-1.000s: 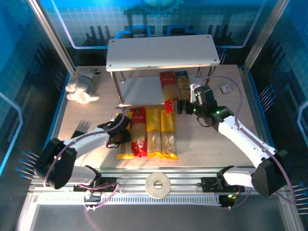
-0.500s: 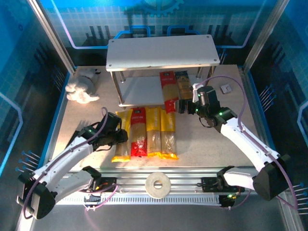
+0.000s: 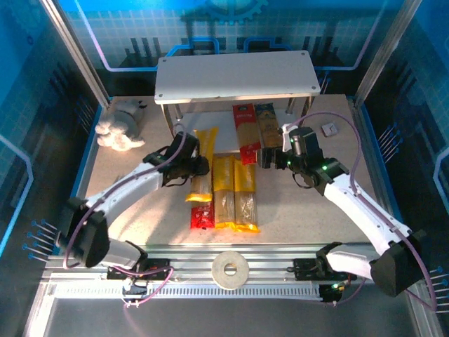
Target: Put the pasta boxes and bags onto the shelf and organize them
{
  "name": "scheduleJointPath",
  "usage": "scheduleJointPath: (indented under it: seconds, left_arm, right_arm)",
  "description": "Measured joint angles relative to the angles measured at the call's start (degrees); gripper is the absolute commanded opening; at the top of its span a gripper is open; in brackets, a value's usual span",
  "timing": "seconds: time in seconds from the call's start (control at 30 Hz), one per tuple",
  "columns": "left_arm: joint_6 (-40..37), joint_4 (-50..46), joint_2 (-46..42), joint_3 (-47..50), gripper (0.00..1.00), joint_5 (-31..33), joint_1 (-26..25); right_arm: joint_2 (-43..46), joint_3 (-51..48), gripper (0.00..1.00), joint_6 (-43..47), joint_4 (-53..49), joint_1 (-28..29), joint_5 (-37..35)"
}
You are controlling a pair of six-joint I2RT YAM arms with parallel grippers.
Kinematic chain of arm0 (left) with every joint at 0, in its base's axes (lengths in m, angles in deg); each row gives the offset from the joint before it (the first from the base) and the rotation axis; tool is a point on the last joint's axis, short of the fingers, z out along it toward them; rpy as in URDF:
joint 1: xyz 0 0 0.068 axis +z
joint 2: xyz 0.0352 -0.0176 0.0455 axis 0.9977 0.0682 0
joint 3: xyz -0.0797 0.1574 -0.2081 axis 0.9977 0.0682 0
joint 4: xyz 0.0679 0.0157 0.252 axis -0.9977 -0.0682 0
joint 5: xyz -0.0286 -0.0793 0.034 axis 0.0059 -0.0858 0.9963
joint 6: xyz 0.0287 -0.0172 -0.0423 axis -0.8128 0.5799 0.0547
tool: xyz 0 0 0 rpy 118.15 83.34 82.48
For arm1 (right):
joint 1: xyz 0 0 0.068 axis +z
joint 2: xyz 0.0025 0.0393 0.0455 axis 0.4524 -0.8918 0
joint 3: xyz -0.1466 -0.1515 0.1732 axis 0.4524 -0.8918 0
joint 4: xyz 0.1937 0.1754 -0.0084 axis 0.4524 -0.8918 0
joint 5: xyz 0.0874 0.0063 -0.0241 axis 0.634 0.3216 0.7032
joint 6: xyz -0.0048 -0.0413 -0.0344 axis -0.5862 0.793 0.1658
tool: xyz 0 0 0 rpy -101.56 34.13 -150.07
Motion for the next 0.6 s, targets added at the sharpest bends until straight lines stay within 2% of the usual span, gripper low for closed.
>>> scheduleJointPath:
  seconds: [0.33, 0.6]
  left_arm:
    - [-1.5, 6.0, 19.9, -15.7, 0.26, 2.5, 0.5]
    - [-1.7, 5.9, 26.6, -22.8, 0.26, 5.5, 0.8]
  right_arm:
    - [2.3, -0.1, 1.00, 1.1, -1.8, 0.0, 0.0]
    - [3.1, -0.9, 1.00, 2.1, -2.6, -0.7, -0.2]
